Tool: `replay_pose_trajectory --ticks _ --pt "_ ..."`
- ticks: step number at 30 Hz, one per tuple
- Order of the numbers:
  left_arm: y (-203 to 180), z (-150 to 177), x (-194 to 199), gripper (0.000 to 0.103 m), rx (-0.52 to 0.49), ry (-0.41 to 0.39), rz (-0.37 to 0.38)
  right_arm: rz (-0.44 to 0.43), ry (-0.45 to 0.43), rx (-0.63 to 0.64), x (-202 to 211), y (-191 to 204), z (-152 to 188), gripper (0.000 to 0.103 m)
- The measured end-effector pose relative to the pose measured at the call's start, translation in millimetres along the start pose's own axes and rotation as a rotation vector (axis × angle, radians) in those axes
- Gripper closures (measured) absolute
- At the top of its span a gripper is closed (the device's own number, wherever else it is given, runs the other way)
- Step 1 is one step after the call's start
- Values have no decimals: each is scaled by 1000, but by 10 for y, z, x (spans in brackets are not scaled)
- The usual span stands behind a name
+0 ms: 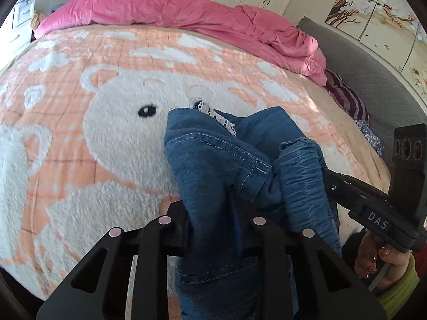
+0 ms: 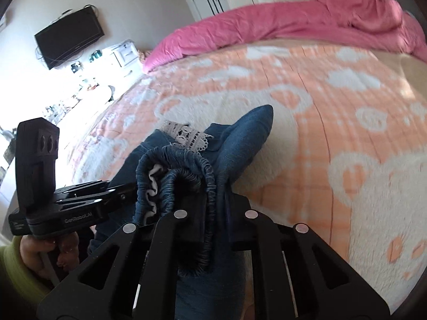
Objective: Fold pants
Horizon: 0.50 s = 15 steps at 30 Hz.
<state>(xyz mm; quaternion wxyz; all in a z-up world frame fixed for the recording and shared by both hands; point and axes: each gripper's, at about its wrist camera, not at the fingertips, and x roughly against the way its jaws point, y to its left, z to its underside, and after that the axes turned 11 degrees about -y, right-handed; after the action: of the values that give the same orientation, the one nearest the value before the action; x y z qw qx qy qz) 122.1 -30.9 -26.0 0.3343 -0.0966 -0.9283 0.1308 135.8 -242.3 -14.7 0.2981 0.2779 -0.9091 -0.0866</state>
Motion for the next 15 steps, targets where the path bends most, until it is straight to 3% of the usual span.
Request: replay_pose_trajectory --ticks 6,15 --pt "111 -443 -69 81 -8 -54 -27 5 -31 20 -266 17 -403 98" --pt "333 -945 -593 80 -43 -57 -105 41 -25 24 -967 -74 -844 98"
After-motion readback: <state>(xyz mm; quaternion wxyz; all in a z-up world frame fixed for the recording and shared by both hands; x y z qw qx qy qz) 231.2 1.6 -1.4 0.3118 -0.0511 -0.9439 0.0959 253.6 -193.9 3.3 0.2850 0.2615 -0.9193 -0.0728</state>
